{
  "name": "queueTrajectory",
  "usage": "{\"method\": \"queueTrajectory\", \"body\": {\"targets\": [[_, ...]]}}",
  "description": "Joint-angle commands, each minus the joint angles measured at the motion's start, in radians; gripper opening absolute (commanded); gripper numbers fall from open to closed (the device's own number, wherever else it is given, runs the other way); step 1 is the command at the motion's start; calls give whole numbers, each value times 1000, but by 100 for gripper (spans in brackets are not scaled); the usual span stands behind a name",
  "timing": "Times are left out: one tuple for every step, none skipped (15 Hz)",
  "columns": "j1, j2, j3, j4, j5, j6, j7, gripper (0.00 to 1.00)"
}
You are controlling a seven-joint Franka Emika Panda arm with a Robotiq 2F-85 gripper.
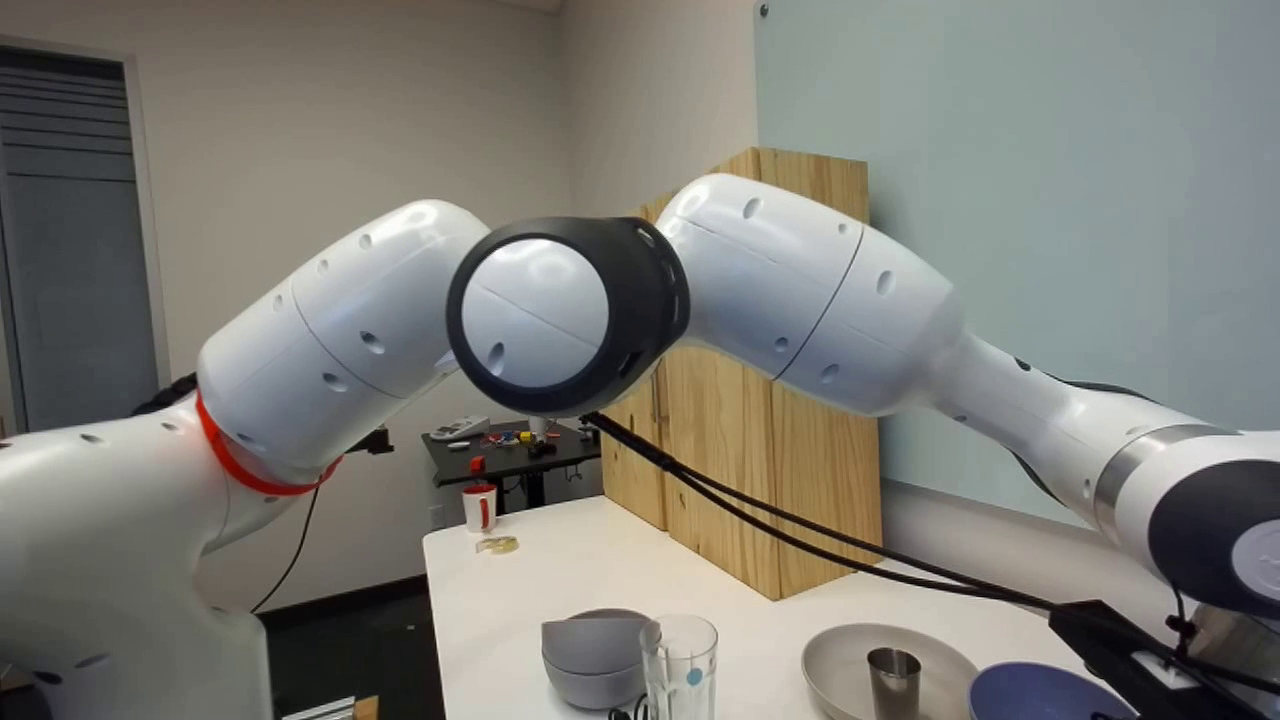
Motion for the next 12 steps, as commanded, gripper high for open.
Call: {"method": "queueTrajectory", "body": {"targets": [[-10,47,5,29,14,0,12,0],[-11,54,4,34,14,-1,14,0],[-13,56,5,36,15,3,13,0],[-14,59,5,38,14,2,12,0],[-15,58,6,34,15,4,11,0],[-15,55,6,26,15,9,10,0],[-16,51,6,15,16,15,10,0],[-17,49,5,4,18,24,8,0],[-17,54,3,-3,18,33,11,0],[-20,64,5,-3,23,42,14,0],[-21,76,7,2,28,50,20,0],[-17,88,5,5,29,54,28,0]]}}
